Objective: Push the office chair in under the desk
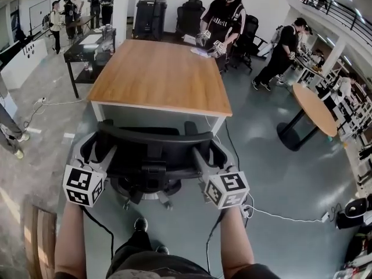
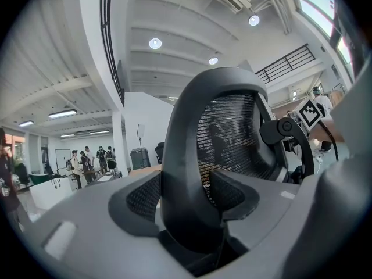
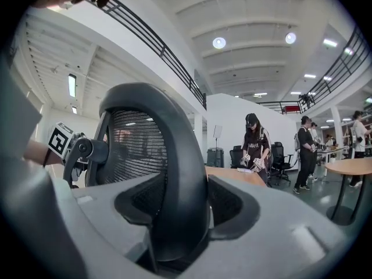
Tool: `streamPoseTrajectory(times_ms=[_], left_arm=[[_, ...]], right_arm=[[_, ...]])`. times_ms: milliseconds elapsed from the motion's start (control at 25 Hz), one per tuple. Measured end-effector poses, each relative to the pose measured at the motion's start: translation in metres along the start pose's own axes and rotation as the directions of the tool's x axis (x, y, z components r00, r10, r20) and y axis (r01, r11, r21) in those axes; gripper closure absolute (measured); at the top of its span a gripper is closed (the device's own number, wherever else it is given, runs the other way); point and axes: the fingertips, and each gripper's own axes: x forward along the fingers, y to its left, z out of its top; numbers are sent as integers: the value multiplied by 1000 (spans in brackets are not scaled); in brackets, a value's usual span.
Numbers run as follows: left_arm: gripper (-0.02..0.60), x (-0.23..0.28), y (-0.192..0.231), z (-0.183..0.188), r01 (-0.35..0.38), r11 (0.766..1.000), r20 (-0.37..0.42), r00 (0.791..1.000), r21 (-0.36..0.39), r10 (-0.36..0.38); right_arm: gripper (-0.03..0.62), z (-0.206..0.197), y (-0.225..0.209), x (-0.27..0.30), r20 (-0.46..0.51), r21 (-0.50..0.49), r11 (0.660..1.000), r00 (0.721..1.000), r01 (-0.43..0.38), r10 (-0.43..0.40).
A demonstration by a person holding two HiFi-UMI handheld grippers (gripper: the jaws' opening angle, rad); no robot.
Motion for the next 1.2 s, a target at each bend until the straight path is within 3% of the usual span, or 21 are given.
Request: streamPoseTrajectory(times_ms=[400, 680, 1200], left_arm=[[296, 68, 42, -4, 46, 999, 13, 999, 3, -46], [304, 112, 68, -1, 60, 998, 17, 998, -2, -60], [307, 186, 94, 9, 44, 999, 12, 999, -14, -43]], right_arm=[[376, 1, -20, 65, 3, 6, 997, 997, 73, -73], [401, 4, -41, 104, 5, 87, 982, 986, 168, -169], [407, 14, -89, 178, 29, 114, 982, 987, 153, -157]])
